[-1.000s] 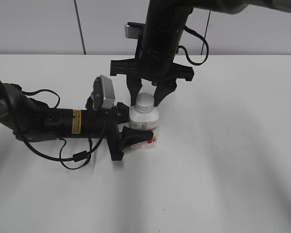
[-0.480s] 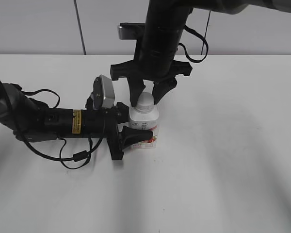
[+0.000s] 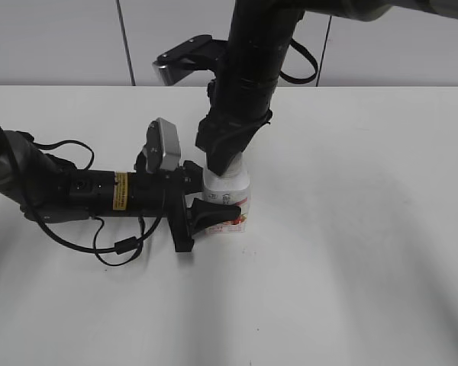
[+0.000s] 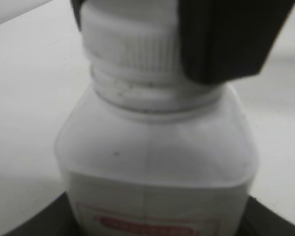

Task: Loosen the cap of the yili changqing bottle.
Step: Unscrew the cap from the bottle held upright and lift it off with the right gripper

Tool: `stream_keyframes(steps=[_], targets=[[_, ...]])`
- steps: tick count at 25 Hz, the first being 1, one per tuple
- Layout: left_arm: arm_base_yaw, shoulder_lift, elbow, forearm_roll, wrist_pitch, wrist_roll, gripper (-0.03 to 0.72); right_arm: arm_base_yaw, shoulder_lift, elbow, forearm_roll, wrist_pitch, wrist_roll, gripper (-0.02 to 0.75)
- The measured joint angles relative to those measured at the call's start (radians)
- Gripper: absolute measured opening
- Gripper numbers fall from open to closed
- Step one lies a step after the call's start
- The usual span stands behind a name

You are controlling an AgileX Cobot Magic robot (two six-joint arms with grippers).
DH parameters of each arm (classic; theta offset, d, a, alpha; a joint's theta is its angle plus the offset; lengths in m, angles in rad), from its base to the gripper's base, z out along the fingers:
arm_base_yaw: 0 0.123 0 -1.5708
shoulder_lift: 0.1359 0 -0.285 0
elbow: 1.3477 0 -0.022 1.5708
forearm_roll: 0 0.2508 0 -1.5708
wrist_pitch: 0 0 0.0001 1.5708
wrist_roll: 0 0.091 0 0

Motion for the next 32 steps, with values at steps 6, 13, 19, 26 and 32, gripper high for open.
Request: stream_keyframes(steps=[6,13,19,26,32], targets=[[0.0,0.0,0.0,0.005,-0.001,0.002,0.376,0.0,-0.001,0.0,0.0,0.012,-0.286,0.389],[0.0,0.0,0.0,0.006,-0.003,0.002,0.376,0.0,-0.001,-0.003,0.0,0.014,-0.479,0.389],[0.0,0.0,0.0,0.007,-0.003,0.002,0.376,0.0,-0.001,-0.008,0.0,0.018,-0.494,0.388],[0.0,0.0,0.0,0.008,-0.004,0.002,0.376,0.0,-0.004,-0.046,-0.001,0.033,-0.496,0.388],[0.0,0.0,0.0,0.008,-0.005,0.002,0.376,0.0,-0.011,-0.064,-0.004,0.033,-0.478,0.388]])
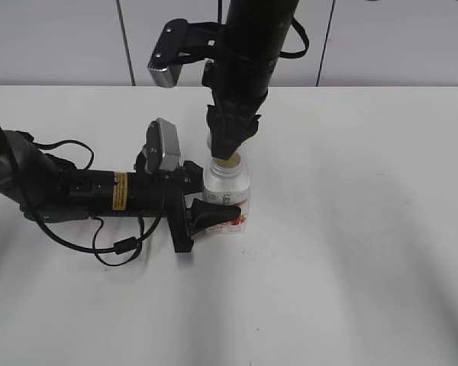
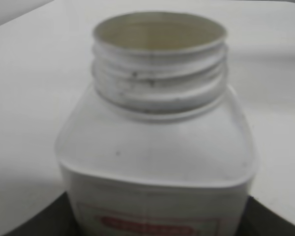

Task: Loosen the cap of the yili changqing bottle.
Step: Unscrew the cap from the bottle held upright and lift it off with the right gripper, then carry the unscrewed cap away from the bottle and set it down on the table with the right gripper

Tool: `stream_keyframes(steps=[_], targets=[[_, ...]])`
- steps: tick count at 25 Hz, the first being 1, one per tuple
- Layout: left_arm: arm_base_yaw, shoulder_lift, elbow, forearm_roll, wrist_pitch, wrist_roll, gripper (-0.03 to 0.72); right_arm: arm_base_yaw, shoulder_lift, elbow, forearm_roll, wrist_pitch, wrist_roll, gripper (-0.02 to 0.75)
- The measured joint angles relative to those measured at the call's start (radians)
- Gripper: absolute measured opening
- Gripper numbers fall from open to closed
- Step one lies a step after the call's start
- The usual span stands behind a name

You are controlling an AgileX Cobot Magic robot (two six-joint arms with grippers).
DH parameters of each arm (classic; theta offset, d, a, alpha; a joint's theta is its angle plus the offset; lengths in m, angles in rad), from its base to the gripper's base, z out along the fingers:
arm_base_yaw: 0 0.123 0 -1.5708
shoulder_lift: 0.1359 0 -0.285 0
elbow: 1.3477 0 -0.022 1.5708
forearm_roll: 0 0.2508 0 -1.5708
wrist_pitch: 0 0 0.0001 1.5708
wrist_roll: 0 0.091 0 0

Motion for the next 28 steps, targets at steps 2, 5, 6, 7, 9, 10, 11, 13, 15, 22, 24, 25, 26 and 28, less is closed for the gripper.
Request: stream_keyframes(steps=[2,5,6,7,9,10,11,13,15,22,24,25,26,28], targets=[[0.0,0.0,0.0,0.0,0.0,0.0,0.376,0.0,-0.004,-0.001,-0.012,0.0,0.051,0.388],[0.0,0.0,0.0,0.001,-0.001,0.0,0.376,0.0,-0.02,-0.001,-0.07,0.0,0.153,0.388],[0.001,0.0,0.0,0.001,-0.001,0.0,0.376,0.0,-0.027,-0.001,-0.1,0.0,0.186,0.388],[0.001,0.0,0.0,0.001,-0.001,0.0,0.376,0.0,-0.032,-0.001,-0.126,0.0,0.232,0.388],[0.001,0.0,0.0,0.001,-0.001,0.0,0.376,-0.011,-0.037,-0.002,-0.17,0.0,0.322,0.388],[0.001,0.0,0.0,0.001,-0.001,0.0,0.376,-0.022,-0.037,-0.002,-0.168,0.0,0.37,0.388],[0.001,0.0,0.0,0.001,-0.001,0.0,0.376,-0.034,-0.037,-0.002,-0.166,0.0,0.415,0.388],[0.001,0.0,0.0,0.002,-0.001,0.0,0.376,-0.081,-0.037,-0.002,-0.146,0.0,0.485,0.388],[0.001,0.0,0.0,0.002,-0.001,0.0,0.376,-0.142,-0.037,-0.002,-0.097,0.0,0.547,0.388],[0.001,0.0,0.0,0.003,-0.001,0.0,0.376,-0.362,-0.037,0.051,-0.05,-0.015,0.743,0.388],[0.001,0.0,0.0,0.003,0.0,0.0,0.376,-0.411,-0.038,0.088,-0.05,-0.031,0.766,0.388],[0.001,0.0,0.0,0.003,0.001,0.0,0.376,-0.43,-0.04,0.104,-0.05,-0.04,0.773,0.387],[0.001,0.0,0.0,0.003,0.001,0.0,0.376,-0.452,-0.043,0.126,-0.049,-0.048,0.778,0.387],[0.001,0.0,0.0,0.003,0.001,0.0,0.376,-0.49,-0.065,0.177,-0.049,-0.077,0.784,0.387]])
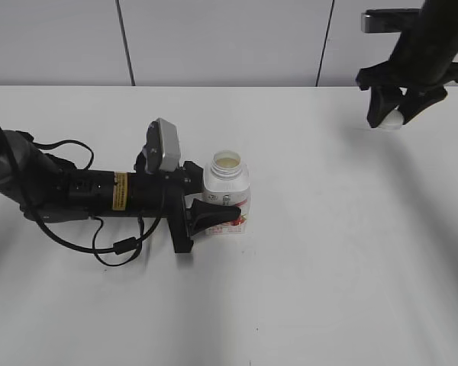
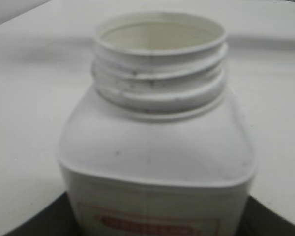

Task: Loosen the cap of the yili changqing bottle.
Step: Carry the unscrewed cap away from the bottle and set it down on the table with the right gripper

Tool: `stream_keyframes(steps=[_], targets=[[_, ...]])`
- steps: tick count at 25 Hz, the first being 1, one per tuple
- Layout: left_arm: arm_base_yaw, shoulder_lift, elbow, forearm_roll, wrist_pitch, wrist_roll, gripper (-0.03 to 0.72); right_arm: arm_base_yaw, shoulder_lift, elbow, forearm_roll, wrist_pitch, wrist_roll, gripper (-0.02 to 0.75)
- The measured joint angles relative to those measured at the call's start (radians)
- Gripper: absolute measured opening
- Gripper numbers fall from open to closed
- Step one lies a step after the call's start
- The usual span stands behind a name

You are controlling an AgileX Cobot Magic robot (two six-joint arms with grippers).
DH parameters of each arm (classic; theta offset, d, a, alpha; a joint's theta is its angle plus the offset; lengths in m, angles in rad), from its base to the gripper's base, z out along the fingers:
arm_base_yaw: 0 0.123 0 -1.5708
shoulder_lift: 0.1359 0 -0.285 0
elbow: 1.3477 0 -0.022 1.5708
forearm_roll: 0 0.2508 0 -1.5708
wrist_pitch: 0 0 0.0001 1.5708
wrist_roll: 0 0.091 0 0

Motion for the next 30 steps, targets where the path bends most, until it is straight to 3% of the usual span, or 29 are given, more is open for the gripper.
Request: stream_keyframes(steps=[6,15,30], targets=[[0.0,0.0,0.0,0.0,0.002,0.0,0.376,-0.062,-0.115,0.22,0.003,-0.164,0.008,0.387],[0.0,0.0,0.0,-0.001,0.002,0.0,0.376,-0.066,-0.164,0.56,0.055,-0.393,0.009,0.387],[0.0,0.0,0.0,-0.002,0.002,0.0,0.376,-0.066,-0.09,0.601,0.052,-0.505,0.045,0.387]])
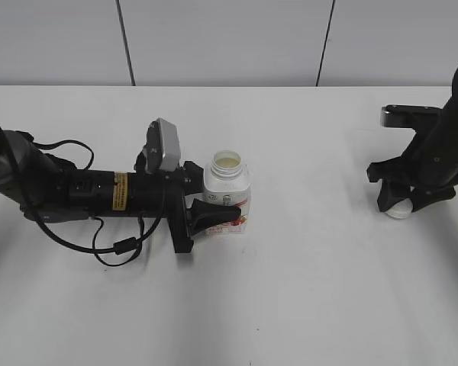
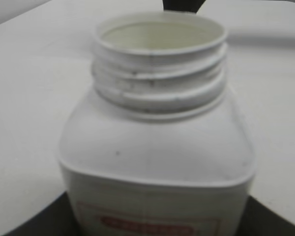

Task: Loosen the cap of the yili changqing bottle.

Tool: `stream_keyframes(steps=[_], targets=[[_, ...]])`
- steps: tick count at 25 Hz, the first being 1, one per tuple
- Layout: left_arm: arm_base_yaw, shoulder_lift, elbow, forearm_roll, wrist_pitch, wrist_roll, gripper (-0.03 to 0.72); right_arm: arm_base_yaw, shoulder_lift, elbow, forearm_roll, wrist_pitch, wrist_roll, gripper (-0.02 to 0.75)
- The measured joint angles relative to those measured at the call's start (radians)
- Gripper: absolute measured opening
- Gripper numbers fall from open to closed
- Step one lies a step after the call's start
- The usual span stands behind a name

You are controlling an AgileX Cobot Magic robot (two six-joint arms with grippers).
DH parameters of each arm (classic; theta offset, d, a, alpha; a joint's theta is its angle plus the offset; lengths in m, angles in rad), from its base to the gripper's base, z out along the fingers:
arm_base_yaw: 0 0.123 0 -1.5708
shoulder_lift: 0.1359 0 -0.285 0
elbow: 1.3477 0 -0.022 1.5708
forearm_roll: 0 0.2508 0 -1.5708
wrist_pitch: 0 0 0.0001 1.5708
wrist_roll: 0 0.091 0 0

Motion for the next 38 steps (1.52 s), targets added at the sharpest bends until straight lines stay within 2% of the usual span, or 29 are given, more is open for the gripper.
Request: stream_keyframes(steps=[14,16,18,20,27,33,38], targets=[[0.0,0.0,0.0,0.0,-0.001,0.0,0.376,0.0,0.016,0.001,-0.006,-0.001,0.011,0.391],[0.0,0.0,0.0,0.0,-0.001,0.0,0.376,0.0,0.016,0.001,-0.007,-0.003,0.014,0.444],[0.0,0.0,0.0,0.0,-0.001,0.0,0.376,0.0,0.016,0.001,-0.007,-0.004,0.018,0.54],[0.0,0.0,0.0,-0.002,-0.001,0.0,0.376,0.0,0.016,0.001,-0.007,-0.006,0.019,0.583],[0.0,0.0,0.0,-0.006,-0.002,0.0,0.376,0.0,0.016,0.001,-0.006,-0.009,0.038,0.544],[0.0,0.0,0.0,-0.006,-0.01,0.0,0.377,0.0,0.016,-0.003,0.032,-0.005,0.045,0.543],[0.0,0.0,0.0,-0.008,-0.024,0.0,0.468,0.0,0.016,-0.02,0.07,0.011,0.045,0.543]])
